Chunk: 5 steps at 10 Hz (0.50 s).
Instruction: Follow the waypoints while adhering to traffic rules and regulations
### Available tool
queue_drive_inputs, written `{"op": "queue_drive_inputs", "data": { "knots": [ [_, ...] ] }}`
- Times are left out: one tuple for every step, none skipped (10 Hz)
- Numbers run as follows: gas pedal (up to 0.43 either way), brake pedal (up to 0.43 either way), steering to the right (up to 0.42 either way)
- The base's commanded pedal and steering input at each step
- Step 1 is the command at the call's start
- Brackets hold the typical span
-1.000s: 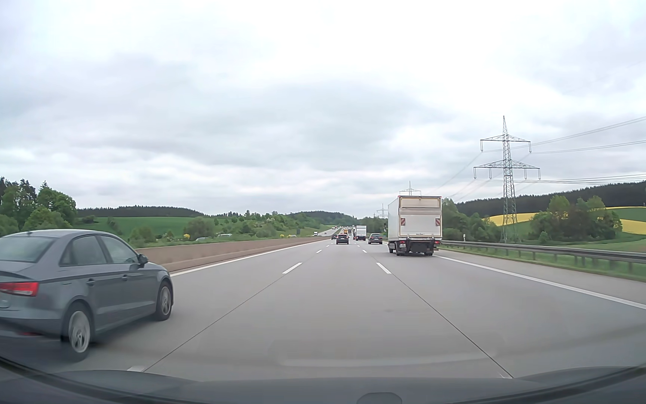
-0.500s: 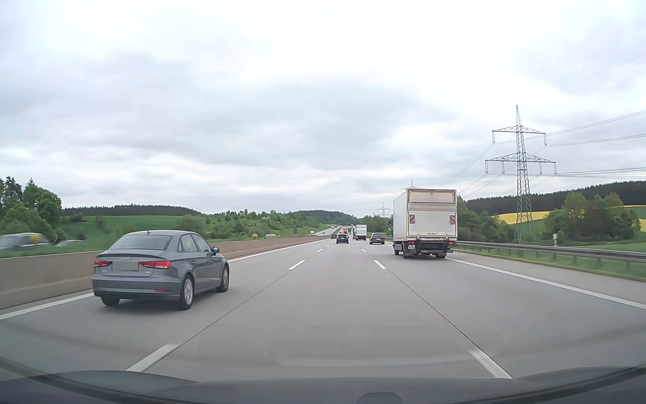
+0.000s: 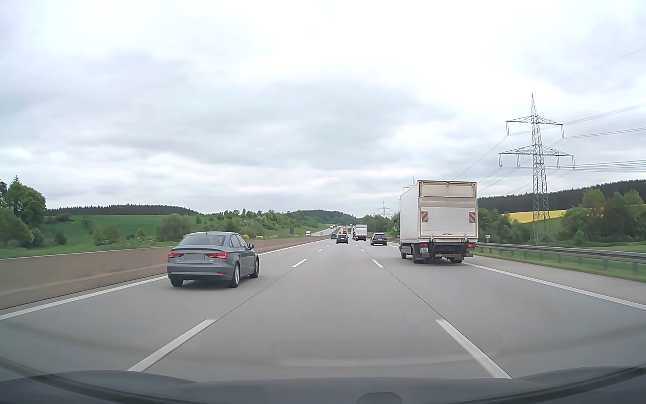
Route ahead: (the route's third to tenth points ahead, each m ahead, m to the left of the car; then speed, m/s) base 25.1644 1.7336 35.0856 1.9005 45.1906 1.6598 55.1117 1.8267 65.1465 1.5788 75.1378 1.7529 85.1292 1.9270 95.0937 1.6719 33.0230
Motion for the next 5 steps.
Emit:
{"op": "queue_drive_inputs", "data": {
  "knots": [
    [0.248,0.0,-0.001],
    [0.248,0.0,-0.001],
    [0.248,0.0,-0.001],
    [0.248,0.0,-0.001],
    [0.248,0.0,-0.001]
  ]
}}
